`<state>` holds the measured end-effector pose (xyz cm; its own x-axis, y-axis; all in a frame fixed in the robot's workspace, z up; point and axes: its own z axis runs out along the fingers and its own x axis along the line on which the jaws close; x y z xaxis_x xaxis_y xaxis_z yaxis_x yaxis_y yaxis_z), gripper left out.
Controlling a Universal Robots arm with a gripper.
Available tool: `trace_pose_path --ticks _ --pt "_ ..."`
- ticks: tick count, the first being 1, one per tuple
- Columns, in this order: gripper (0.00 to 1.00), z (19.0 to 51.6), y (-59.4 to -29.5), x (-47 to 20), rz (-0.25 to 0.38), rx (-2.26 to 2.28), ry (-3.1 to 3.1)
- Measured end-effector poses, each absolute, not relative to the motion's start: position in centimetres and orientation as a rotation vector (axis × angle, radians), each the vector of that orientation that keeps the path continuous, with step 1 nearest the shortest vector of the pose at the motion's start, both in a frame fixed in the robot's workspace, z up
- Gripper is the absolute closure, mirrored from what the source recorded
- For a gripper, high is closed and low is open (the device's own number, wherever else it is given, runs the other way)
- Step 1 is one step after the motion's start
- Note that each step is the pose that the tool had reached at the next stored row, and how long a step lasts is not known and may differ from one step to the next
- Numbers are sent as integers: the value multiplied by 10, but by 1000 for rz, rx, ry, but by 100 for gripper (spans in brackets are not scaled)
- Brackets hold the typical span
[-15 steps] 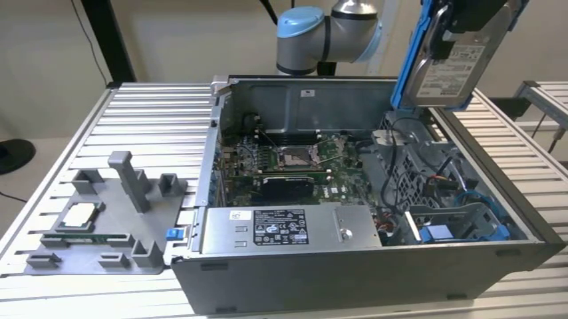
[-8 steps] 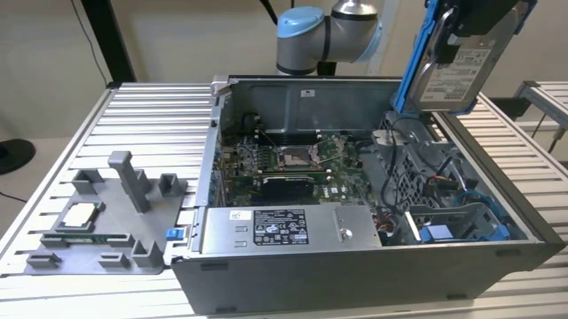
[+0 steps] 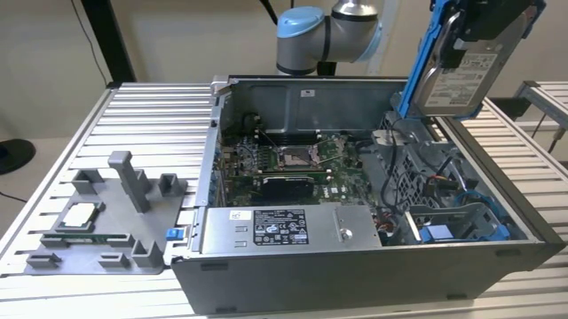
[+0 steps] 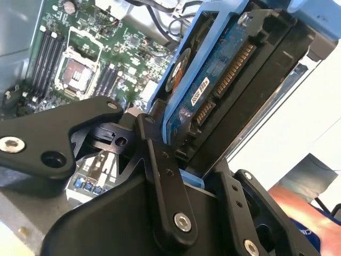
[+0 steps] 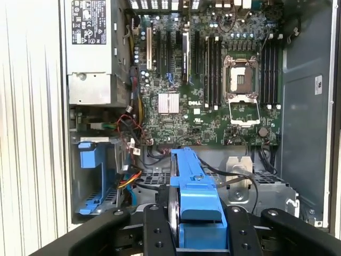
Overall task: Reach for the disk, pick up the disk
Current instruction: 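Pick up the disk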
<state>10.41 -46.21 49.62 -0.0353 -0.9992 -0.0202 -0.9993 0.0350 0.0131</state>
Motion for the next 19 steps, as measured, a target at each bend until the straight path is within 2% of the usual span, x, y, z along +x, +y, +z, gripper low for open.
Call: trace_pose_path --ticks 19 --pt "100 496 -491 106 37 -2178 2256"
